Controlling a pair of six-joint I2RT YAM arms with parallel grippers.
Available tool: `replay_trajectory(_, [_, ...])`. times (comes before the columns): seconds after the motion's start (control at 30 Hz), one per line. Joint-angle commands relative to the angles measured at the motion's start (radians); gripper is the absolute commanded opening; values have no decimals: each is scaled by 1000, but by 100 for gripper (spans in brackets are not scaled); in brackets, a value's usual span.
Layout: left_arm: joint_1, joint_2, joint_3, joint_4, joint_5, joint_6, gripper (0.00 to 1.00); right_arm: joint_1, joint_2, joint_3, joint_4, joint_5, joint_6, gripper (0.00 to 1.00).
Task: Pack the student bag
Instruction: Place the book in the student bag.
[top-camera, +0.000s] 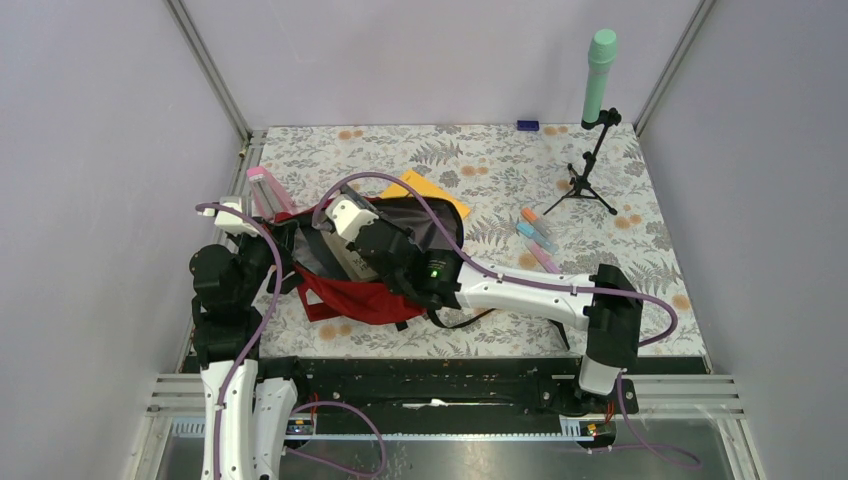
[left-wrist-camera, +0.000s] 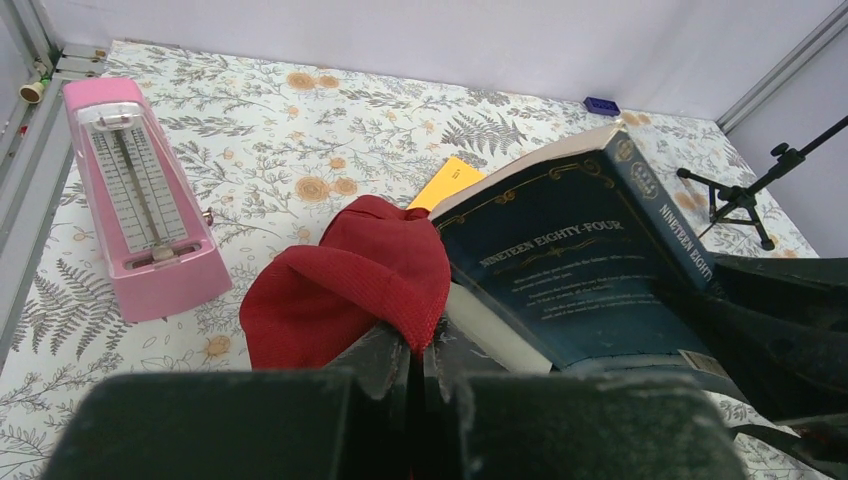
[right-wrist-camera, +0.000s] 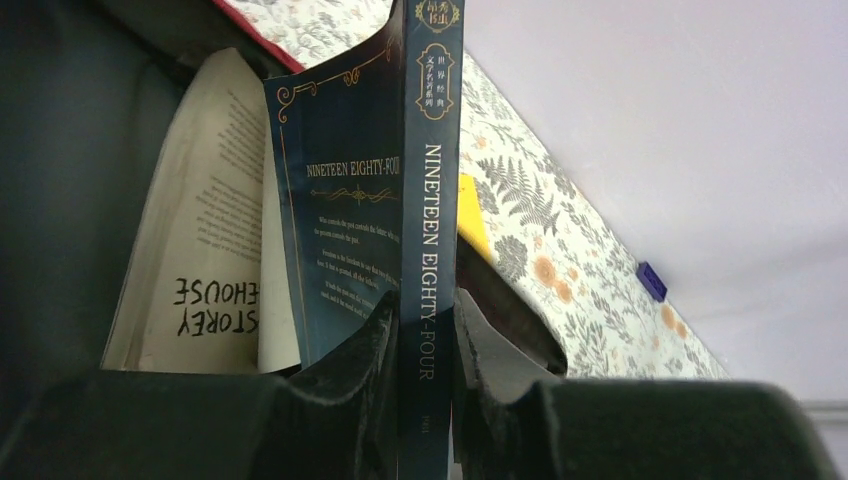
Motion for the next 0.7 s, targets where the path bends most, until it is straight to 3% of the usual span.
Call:
replay_trajectory(0.0, [-1, -3, 23, 134, -31, 14, 0, -4, -61, 44, 22, 159, 45, 0])
replay_trajectory(0.27, [-1, 5, 18, 127, -21, 48, 0, 7, -102, 1, -36, 23, 168, 0])
replay_trajectory(0.67, [-1, 31, 17, 112, -34, 63, 0, 15, -138, 93, 88, 35, -78, 0])
